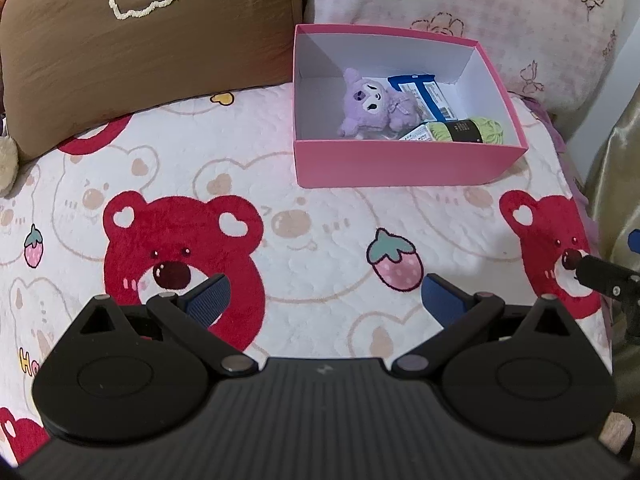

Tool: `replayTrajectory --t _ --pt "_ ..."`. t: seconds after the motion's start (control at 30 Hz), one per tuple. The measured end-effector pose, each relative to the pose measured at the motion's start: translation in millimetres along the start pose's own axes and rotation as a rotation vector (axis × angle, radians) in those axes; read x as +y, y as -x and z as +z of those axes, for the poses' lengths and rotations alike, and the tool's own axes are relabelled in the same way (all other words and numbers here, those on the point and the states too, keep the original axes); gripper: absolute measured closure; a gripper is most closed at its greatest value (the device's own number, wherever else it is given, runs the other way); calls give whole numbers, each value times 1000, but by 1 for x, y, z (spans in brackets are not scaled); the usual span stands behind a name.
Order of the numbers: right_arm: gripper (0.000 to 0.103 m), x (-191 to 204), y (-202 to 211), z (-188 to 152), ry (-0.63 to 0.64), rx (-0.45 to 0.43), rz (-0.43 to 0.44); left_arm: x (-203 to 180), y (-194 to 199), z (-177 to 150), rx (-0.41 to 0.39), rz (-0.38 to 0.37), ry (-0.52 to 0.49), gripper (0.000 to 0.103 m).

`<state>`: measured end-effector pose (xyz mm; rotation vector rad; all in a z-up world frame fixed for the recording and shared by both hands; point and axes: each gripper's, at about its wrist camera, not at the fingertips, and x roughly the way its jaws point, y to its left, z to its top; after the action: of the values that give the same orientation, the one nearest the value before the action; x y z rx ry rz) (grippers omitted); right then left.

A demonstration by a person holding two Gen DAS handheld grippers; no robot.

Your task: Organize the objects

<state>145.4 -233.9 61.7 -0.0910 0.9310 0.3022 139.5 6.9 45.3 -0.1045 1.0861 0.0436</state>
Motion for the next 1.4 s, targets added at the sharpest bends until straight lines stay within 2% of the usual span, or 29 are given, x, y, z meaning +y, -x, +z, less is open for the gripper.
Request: replayTrajectory --t 1.4 --pt "9 -6 3 -2 -3 4 -18 -1 0 -2 27 -27 -21 0"
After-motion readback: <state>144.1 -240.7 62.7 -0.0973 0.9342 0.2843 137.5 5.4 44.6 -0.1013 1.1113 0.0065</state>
